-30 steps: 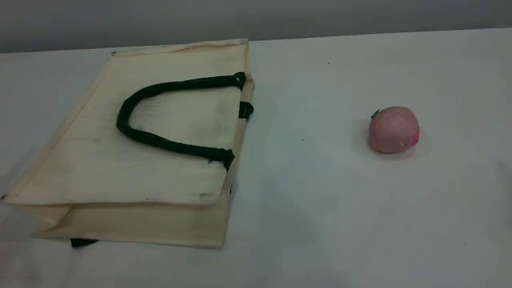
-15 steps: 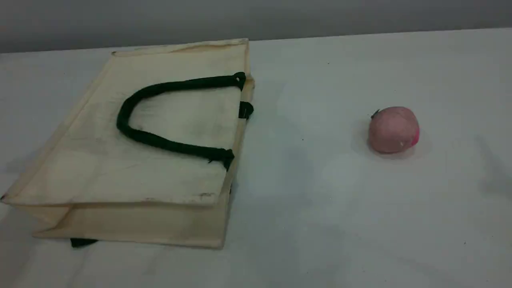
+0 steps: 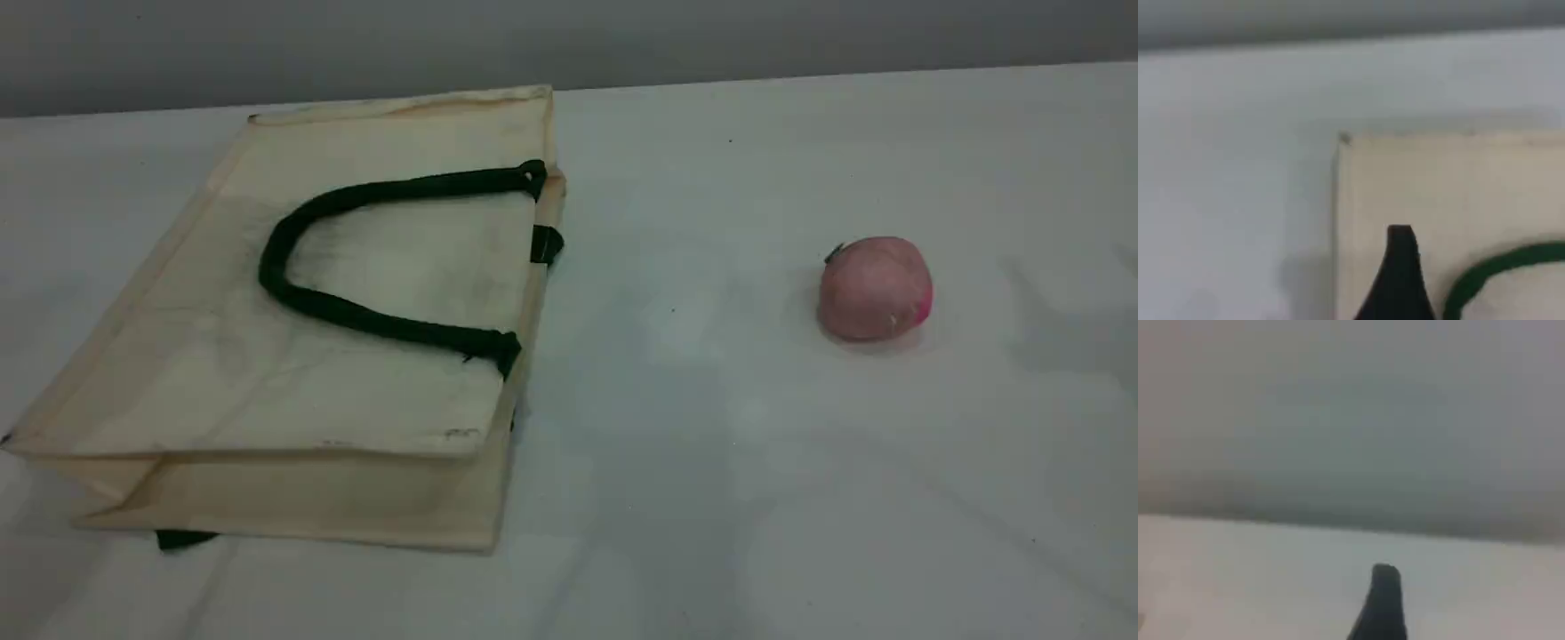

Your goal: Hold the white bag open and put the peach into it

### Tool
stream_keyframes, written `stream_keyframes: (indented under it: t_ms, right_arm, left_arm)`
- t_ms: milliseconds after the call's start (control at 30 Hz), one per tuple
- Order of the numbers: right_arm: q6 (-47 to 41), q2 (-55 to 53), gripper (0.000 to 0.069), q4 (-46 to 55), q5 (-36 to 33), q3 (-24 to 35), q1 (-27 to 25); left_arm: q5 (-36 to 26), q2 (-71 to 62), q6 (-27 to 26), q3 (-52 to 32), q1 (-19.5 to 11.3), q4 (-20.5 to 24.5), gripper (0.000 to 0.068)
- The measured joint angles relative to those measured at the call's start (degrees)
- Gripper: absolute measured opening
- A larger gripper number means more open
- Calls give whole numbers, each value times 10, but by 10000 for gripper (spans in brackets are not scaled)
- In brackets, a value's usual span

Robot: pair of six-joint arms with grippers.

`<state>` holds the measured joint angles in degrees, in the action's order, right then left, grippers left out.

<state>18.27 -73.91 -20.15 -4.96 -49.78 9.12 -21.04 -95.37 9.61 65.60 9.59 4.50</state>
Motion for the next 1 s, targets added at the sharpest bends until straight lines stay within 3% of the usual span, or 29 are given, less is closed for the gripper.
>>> stream_keyframes:
  t_ms: [333,500,767,1000]
  right_arm:
    - [-1,-58,580,-30,11,0,1]
    - [1,-78,580,-29,22,0,1]
    - [1,-90,580,-28,33,0,1]
    - [-1,-90,580,-28,32,0,1]
  left_arm:
    - [-25,-76,-3,4,4,-62,550]
    - [-27,-105,-4,4,13,-63,550]
    - [-9,-167,-17,4,60,-62,550]
    - [-18,-196,-17,7,61,-62,550]
